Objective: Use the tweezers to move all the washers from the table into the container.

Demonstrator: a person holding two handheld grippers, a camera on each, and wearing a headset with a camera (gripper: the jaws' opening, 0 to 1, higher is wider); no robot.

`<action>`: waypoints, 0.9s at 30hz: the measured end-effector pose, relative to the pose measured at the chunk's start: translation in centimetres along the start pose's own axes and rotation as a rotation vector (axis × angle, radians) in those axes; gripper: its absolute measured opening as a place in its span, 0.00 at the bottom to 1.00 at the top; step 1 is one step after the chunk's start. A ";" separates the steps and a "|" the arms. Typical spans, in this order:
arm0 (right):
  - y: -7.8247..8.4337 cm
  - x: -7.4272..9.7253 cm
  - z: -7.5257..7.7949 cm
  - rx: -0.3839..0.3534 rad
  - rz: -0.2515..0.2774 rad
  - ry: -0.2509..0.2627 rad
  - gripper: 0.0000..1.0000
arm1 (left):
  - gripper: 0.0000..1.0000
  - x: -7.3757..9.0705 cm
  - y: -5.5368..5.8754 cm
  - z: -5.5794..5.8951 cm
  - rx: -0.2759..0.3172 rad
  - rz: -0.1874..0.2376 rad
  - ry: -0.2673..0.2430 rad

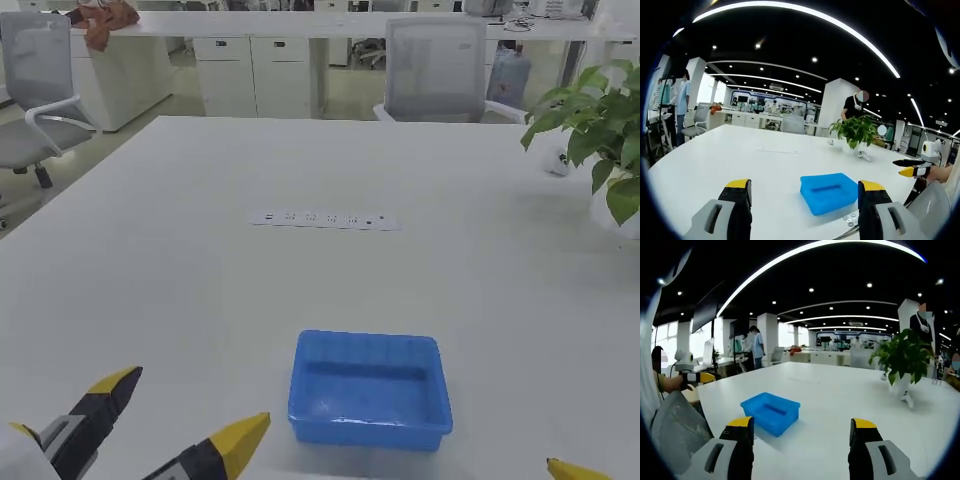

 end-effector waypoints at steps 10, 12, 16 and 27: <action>0.0 0.1 0.1 -0.002 0.004 0.006 0.77 | 0.89 0.1 0.0 -0.1 0.004 0.002 -0.006; -0.1 0.1 0.1 -0.005 0.008 0.010 0.77 | 0.89 0.1 0.0 -0.1 0.002 0.000 -0.006; -0.2 0.1 0.1 -0.001 0.007 0.015 0.78 | 0.89 0.0 0.0 -0.1 0.002 -0.001 -0.005; -0.8 0.1 -0.1 0.056 -0.004 0.023 0.77 | 0.90 0.0 0.0 0.0 -0.008 -0.006 -0.001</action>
Point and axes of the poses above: the centre of the closed fingertips' face, and the gripper's own axes: x roughly backward along the fingers, z roughly to its right, y roughly out of its underside, the point moved 8 cm from there along x, roughly backward along the fingers, and after that the axes turned 2 degrees about -x, right-handed, at the moved point
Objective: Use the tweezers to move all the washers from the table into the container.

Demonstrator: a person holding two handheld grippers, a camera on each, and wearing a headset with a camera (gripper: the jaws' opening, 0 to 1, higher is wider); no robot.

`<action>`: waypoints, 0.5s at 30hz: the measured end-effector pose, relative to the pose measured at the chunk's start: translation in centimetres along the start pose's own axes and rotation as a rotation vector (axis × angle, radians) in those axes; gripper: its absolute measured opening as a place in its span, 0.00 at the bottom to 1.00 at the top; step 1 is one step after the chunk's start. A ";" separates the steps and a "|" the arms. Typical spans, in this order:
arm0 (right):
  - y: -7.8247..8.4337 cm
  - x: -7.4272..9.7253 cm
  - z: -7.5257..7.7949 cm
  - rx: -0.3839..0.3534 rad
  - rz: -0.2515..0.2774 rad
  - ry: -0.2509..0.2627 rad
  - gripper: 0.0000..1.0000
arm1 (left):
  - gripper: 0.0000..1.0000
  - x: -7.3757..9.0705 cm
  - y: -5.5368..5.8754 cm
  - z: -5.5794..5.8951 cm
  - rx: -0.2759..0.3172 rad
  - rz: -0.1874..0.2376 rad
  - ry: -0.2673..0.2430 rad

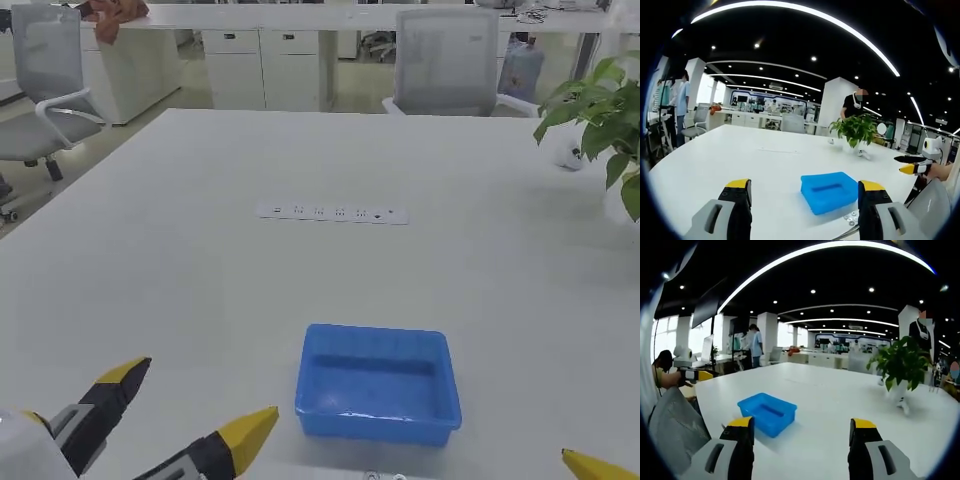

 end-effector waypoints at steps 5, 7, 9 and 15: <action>0.1 -0.3 -0.8 0.015 -0.103 -0.072 0.77 | 0.89 -0.1 0.2 0.1 0.010 -0.033 0.035; 0.3 -0.5 -1.2 0.037 -0.161 -0.094 0.76 | 0.88 -0.2 0.6 0.3 0.012 -0.071 0.053; -0.1 -0.7 -1.5 0.037 -0.152 -0.107 0.75 | 0.87 -0.4 0.6 0.5 0.000 -0.084 0.065; -1.1 -2.1 -2.6 -0.003 -0.159 -0.212 0.59 | 0.73 -0.5 2.0 1.0 -0.043 -0.246 0.147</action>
Point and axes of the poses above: the centre of the closed fingertips' face, and the gripper's own axes: x roughly backward along the fingers, z roughly to its right, y roughly out of its underside, the point moved 8 cm from there along x, roughly backward along the fingers, and after that the axes turned 2 degrees about -x, right-handed, at the moved point
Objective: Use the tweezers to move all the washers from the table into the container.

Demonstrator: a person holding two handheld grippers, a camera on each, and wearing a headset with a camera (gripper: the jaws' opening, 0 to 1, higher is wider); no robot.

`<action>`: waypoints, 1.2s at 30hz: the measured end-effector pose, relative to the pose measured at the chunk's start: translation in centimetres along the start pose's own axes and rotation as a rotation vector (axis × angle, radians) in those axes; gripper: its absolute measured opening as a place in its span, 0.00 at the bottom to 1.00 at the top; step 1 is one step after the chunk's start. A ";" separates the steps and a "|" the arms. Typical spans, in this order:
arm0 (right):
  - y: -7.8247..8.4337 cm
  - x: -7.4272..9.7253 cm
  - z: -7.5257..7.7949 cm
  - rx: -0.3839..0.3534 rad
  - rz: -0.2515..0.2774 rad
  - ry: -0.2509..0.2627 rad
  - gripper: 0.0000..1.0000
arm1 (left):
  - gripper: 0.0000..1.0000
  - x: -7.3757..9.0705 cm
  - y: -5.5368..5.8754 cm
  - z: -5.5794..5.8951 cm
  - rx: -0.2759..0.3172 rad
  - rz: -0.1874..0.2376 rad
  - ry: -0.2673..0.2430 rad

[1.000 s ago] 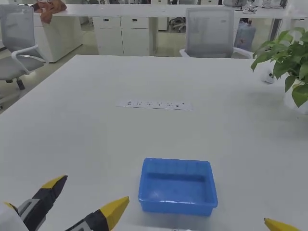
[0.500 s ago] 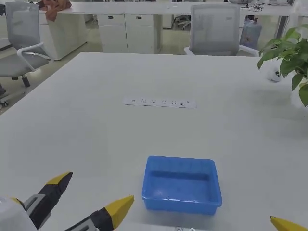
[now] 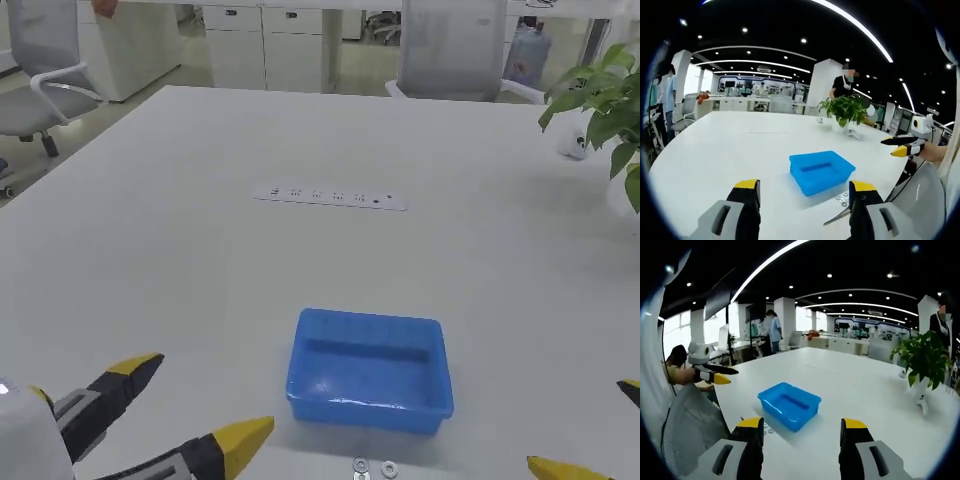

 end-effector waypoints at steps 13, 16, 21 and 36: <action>1.6 -4.4 -3.9 0.084 -0.118 -0.238 0.20 | 0.27 -2.4 3.0 1.8 -0.114 -0.371 0.321; 2.2 -5.1 -4.4 0.099 -0.162 -0.247 0.18 | 0.24 -3.2 3.7 1.8 -0.226 -0.463 0.359; 3.5 -5.7 -5.0 0.106 -0.221 -0.259 0.17 | 0.17 -4.5 4.6 2.3 -0.319 -0.555 0.434; 5.4 -6.7 -5.8 0.210 -0.380 -0.290 0.09 | 0.00 -7.2 5.4 2.8 -0.756 -0.705 0.521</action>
Point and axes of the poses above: the centre of the closed fingertips' face, and the gripper's own axes: x roughly backward along the fingers, z roughly to its right, y roughly out of its underside, the point moved 8 cm from there along x, roughly backward along the fingers, and after that the axes turned 2 degrees about -x, right-handed, at the moved point
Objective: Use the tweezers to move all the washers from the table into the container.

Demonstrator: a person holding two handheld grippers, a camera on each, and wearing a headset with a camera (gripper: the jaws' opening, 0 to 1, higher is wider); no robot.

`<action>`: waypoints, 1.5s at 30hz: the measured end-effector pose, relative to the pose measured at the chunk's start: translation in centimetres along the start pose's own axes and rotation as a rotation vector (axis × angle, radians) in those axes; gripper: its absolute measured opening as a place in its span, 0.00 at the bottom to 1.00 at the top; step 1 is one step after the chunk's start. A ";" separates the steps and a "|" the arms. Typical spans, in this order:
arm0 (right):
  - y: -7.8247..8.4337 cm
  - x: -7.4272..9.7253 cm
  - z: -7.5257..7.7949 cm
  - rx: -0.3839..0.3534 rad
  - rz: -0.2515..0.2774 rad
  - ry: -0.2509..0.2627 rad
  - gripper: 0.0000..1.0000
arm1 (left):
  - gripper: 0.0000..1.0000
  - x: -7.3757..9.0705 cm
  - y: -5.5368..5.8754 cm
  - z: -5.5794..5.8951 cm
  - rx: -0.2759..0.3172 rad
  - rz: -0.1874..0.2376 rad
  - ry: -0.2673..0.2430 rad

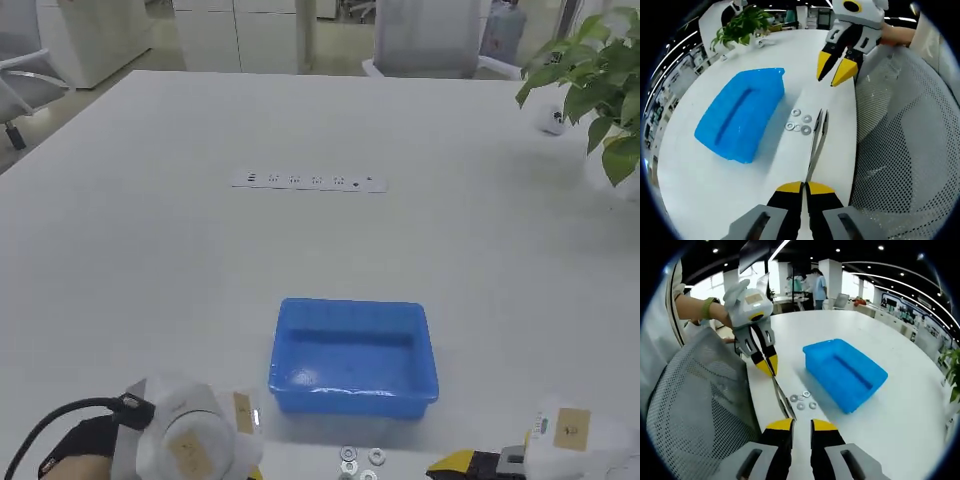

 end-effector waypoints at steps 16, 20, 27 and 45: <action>-0.8 -1.3 -1.6 0.122 -0.008 -0.111 0.12 | 0.00 3.8 -3.5 1.5 -0.182 0.134 -0.006; -0.9 -1.6 -1.8 0.143 -0.012 -0.113 0.12 | 0.00 5.2 -5.2 2.4 -0.160 0.228 -0.006; -0.9 -1.7 -2.1 0.173 -0.016 -0.137 0.13 | 0.00 5.9 -7.5 3.0 -0.198 0.289 -0.007; -2.7 -2.9 -1.8 0.234 0.014 -0.167 0.07 | 0.00 7.7 -8.8 2.2 -0.277 0.289 -0.023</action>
Point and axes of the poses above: the centre of the closed fingertips' face, and the gripper's own axes: x roughly backward along the fingers, z roughly to its right, y roughly out of its underside, the point moved 8 cm from there along x, roughly backward along the fingers, and after that the axes turned 2 degrees about -x, right-handed, at the moved point
